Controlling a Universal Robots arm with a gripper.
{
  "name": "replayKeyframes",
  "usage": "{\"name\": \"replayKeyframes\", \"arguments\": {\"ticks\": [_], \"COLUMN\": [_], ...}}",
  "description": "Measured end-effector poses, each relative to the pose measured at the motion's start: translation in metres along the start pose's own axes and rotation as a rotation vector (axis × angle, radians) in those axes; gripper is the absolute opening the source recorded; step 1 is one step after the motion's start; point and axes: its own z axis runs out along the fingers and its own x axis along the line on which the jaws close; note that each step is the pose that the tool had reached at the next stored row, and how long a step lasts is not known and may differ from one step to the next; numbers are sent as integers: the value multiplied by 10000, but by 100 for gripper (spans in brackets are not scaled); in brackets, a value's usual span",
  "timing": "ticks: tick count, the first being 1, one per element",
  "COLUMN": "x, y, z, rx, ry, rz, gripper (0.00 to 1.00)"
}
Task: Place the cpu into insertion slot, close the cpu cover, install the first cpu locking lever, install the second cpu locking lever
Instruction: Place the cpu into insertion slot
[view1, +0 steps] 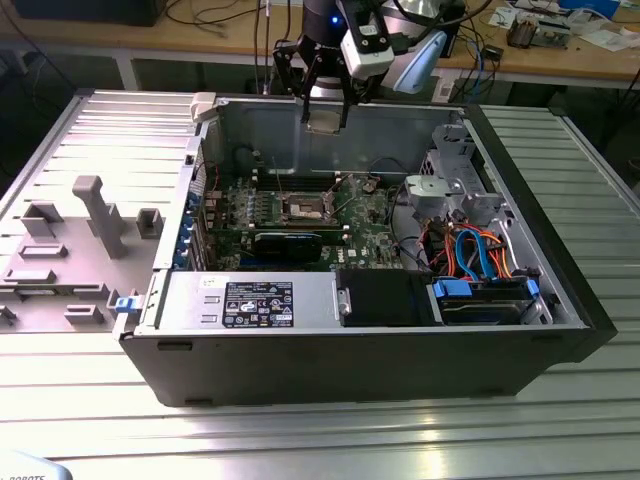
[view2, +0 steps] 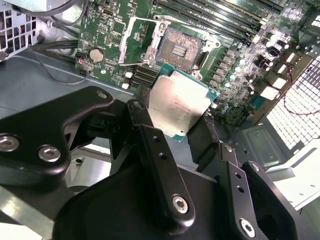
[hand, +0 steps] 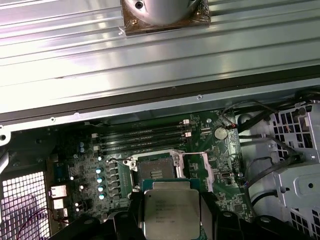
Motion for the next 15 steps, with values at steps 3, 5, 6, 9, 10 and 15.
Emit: {"name": "replayKeyframes", "arguments": {"ticks": [3, 5, 6, 9, 10, 15], "x": [0, 0, 0, 0, 0, 2], "y": [0, 0, 0, 0, 0, 0], "z": [0, 0, 0, 0, 0, 0], "rx": [0, 0, 0, -1, -1, -3], "ry": [0, 0, 0, -2, -3, -15], "rz": [0, 1, 1, 27, 37, 164], "gripper": [54, 54, 54, 54, 54, 54]}}
